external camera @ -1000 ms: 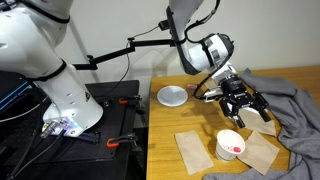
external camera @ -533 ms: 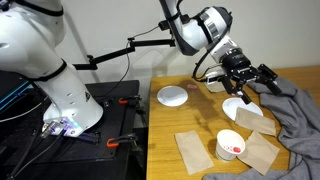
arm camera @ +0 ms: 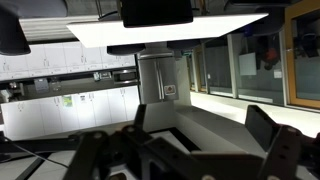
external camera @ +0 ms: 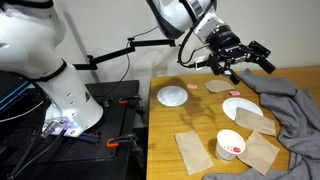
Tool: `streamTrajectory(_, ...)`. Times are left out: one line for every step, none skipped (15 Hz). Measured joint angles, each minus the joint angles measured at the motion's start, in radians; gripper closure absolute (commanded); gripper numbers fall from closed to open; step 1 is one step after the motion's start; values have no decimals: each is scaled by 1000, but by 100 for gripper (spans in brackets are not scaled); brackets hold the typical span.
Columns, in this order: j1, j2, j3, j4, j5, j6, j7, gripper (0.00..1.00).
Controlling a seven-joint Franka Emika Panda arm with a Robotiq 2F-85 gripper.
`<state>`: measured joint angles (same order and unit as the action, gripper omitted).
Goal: Put the marker in the cup
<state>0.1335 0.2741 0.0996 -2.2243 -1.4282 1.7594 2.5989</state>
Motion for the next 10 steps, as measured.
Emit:
streamTrajectory(0, -29, 0, -22, 0, -2, 0, 0)
streamTrajectory(0, -54, 0, -41, 0, -2, 0, 0)
streamTrajectory(0, -77, 0, -59, 0, -3, 0, 0)
streamTrajectory(0, -99, 1, -77, 0, -3, 0, 0)
streamTrajectory(0, -116, 1, -91, 0, -3, 0, 0)
streamTrajectory(0, -127, 1, -102, 0, -3, 0, 0)
streamTrajectory(0, -134, 2, -108, 0, -3, 0, 0)
streamTrajectory(0, -136, 2, -110, 0, -3, 0, 0)
streamTrajectory(0, -136, 2, -111, 0, -3, 0, 0)
streamTrajectory(0, -136, 2, -112, 0, -3, 0, 0)
